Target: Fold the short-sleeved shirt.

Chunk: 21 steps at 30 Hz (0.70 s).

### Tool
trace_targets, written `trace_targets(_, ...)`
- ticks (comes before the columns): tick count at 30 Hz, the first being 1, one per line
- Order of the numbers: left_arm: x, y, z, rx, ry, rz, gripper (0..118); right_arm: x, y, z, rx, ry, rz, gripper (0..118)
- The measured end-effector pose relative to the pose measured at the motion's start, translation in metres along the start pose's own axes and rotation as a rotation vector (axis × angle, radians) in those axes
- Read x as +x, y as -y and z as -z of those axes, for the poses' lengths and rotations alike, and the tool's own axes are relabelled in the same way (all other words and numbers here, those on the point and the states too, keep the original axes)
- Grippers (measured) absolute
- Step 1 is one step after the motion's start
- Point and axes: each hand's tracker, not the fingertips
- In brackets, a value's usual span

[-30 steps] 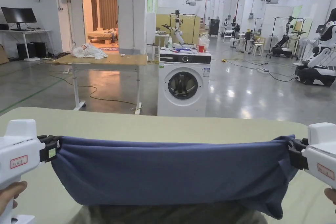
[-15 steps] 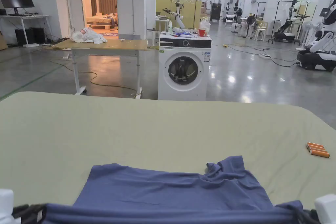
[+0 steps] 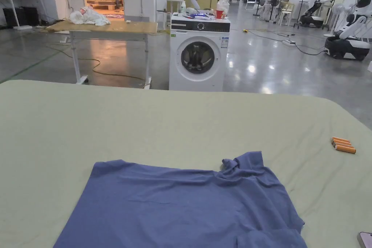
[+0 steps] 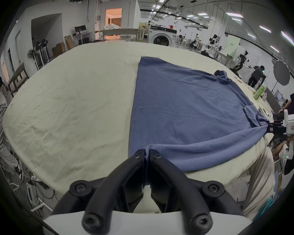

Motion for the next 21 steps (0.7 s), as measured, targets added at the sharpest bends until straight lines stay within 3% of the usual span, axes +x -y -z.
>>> trace_targets(3, 0.006, -0.003, -0.007, 0.007, -0.011, 0.015, 22, -0.001, 0.0, -0.013, 0.004, 0.031, 0.011, 49)
trace_targets(4, 0.008, -0.005, -0.01, 0.016, -0.012, 0.019, 33, 0.0, -0.003, -0.019, 0.015, 0.035, 0.019, 55)
trace_targets(7, 0.018, -0.014, -0.02, 0.067, -0.013, 0.027, 56, 0.003, -0.013, -0.04, 0.084, 0.028, 0.055, 58)
trace_targets(12, 0.032, -0.036, -0.026, 0.195, 0.029, 0.048, 56, -0.003, -0.035, -0.062, 0.208, 0.044, 0.07, 60)
trace_targets(16, 0.055, -0.054, -0.02, 0.307, 0.029, 0.065, 55, -0.016, -0.053, -0.051, 0.364, 0.045, 0.187, 60)
trace_targets(19, 0.069, -0.065, -0.009, 0.403, -0.003, 0.089, 44, -0.031, -0.066, -0.042, 0.522, 0.034, 0.237, 53)
trace_targets(21, 0.079, -0.072, -0.007, 0.465, -0.014, 0.12, 34, -0.043, -0.076, -0.041, 0.596, 0.048, 0.247, 39)
